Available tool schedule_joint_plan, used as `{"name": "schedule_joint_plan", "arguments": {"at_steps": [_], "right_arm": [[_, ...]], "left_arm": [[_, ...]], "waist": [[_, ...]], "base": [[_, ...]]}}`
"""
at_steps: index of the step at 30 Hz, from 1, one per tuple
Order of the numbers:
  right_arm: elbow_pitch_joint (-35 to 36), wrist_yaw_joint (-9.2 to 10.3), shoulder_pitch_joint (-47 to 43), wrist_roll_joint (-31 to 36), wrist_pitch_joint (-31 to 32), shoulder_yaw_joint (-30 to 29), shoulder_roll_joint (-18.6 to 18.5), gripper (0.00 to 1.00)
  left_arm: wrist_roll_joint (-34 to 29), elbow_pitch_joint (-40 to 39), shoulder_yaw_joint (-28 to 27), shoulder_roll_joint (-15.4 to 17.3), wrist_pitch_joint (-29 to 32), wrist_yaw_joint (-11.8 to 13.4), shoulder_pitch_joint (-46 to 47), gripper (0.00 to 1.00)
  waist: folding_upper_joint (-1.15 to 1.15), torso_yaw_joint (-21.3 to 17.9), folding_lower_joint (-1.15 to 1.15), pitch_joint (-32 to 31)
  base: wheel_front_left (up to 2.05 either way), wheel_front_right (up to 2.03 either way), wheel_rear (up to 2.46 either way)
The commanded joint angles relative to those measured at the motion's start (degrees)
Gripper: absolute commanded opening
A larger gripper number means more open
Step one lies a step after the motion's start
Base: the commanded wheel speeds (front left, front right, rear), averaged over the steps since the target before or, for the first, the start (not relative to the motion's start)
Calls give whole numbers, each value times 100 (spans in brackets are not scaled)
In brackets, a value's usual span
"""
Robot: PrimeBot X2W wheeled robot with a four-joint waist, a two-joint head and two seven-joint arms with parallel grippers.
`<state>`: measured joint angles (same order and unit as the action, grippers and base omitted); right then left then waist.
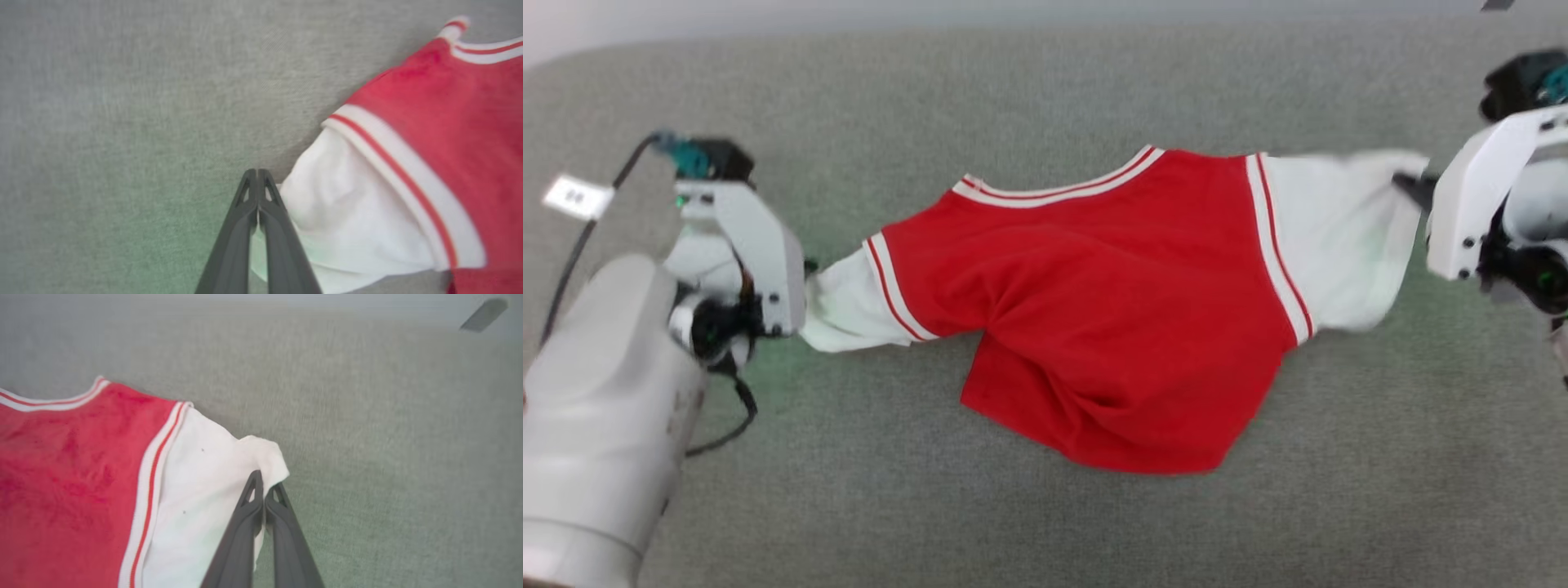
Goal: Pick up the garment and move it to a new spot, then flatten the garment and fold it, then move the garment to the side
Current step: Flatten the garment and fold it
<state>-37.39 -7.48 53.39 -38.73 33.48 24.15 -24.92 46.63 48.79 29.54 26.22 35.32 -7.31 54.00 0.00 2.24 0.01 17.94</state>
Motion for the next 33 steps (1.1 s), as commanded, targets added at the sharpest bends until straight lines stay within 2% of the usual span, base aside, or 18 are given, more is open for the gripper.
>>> {"name": "schedule_joint_plan", "arguments": {"at_steps": [1,11,17,27,33], "right_arm": [[56,-2,67,-46,-102,60,-64,0],[364,-2,860,-280,-1164,857,-416,0],[201,-1,1509,-319,-2014,1289,-296,0],[-301,-1,2561,-478,-2908,1670,-223,0],[-434,-1,2845,-659,-3021,1956,-373,0]], "left_arm": [[-52,-44,13,49,-29,-20,155,0],[-318,-536,360,16,-353,-22,1214,0],[-507,-610,500,40,-757,-20,1886,0],[-774,-598,690,253,-1268,-20,2770,0],[-756,-485,800,283,-1183,-20,3082,0]], "waist": [[0,-27,-1,-256],[0,-93,-1,-1217],[0,-212,-1,-1695],[0,-274,-1,-2056],[0,-243,-1,-2106]], "base": [[0,0,0],[0,0,0],[0,0,0],[0,0,0],[0,0,0]]}}
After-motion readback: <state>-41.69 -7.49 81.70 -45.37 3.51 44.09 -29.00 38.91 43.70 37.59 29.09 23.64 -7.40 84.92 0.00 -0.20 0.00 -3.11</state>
